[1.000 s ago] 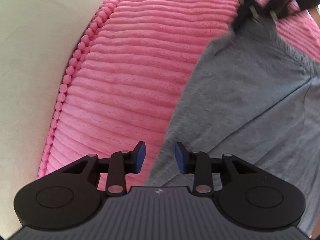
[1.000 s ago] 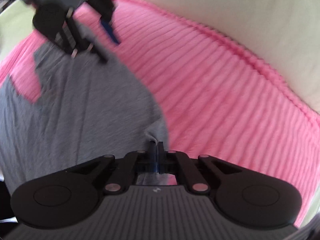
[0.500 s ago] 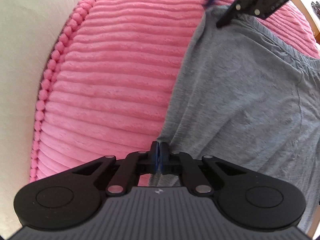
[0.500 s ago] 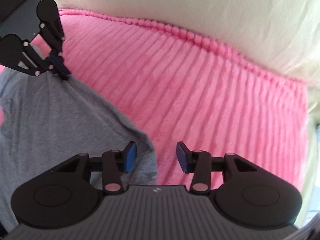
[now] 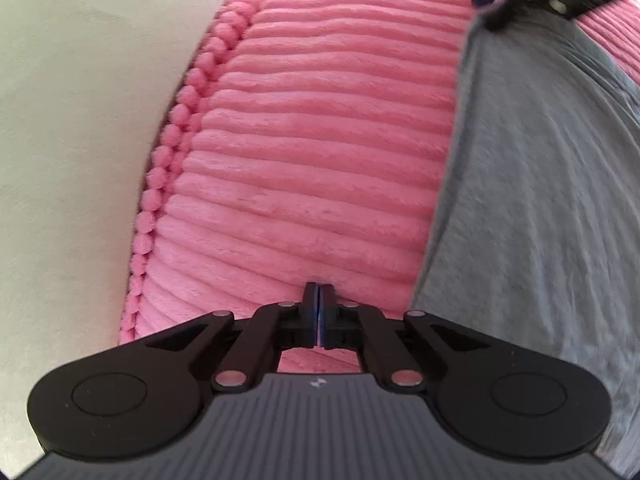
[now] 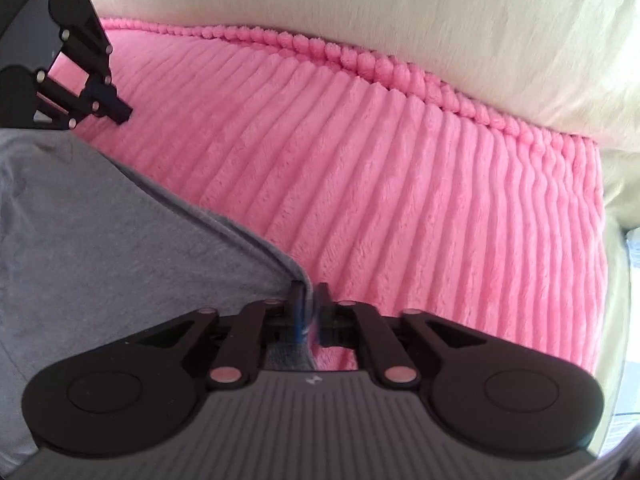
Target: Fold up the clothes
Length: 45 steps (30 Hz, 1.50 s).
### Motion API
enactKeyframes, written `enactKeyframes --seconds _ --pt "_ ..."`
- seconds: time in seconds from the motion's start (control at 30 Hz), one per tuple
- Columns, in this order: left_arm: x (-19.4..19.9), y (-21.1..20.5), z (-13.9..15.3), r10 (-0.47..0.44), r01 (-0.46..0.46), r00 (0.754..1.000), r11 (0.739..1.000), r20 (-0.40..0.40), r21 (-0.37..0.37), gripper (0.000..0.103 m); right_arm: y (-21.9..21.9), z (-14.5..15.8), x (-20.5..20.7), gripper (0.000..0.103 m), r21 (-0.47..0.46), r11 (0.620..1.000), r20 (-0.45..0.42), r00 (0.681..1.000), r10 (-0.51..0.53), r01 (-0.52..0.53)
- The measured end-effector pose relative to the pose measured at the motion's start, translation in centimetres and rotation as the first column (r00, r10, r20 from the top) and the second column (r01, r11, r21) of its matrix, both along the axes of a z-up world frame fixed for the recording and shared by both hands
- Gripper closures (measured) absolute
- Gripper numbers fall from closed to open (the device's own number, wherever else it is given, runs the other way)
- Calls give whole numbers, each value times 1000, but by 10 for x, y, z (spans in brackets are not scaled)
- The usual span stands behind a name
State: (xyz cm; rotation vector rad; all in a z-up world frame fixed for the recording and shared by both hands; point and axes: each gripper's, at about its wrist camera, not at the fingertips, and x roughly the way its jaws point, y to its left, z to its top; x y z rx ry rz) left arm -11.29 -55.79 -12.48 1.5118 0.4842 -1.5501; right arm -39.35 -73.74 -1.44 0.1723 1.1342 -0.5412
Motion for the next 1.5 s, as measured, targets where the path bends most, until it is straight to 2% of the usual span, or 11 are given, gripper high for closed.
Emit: enactKeyframes --seconds 0.03,0.13,0.3,0.6,0.63,0.77,0.93,1.03,1.17,1.4,1.5 --pt "2 1 2 14 -13 1000 1000 15 -14 92 1 4 -2 50 -24 1000 1 1000 -13 13" --pt "9 0 8 55 -53 997 998 57 -41 92 4 21 -15 47 -64 997 32 998 -47 49" --pt "24 4 34 173 -169 983 983 62 -74 92 17 43 -35 65 6 1000 77 997 -11 11" --pt "44 47 40 364 -363 931 930 24 -55 90 30 15 -54 66 71 997 91 996 -26 20" --pt "46 56 43 384 -382 923 923 18 -54 90 27 12 -53 94 72 997 83 996 -26 20" --pt "63 111 62 440 -440 898 898 5 -16 90 15 0 -49 100 83 996 43 998 -47 43" --pt "91 150 67 460 -462 886 887 54 22 89 15 12 -56 52 -11 992 -41 991 -125 125" --pt "111 153 62 495 -496 868 868 41 14 82 31 39 -45 52 -77 992 16 995 -102 103" --pt "147 145 53 565 -563 821 825 -77 52 74 67 50 3 45 56 997 156 987 39 -48" --pt "183 130 26 563 -551 778 825 -277 129 73 119 26 87 37 47 987 120 982 147 -154" --pt "183 126 24 539 -543 781 836 -316 83 103 124 15 87 38 56 995 47 996 74 -76"
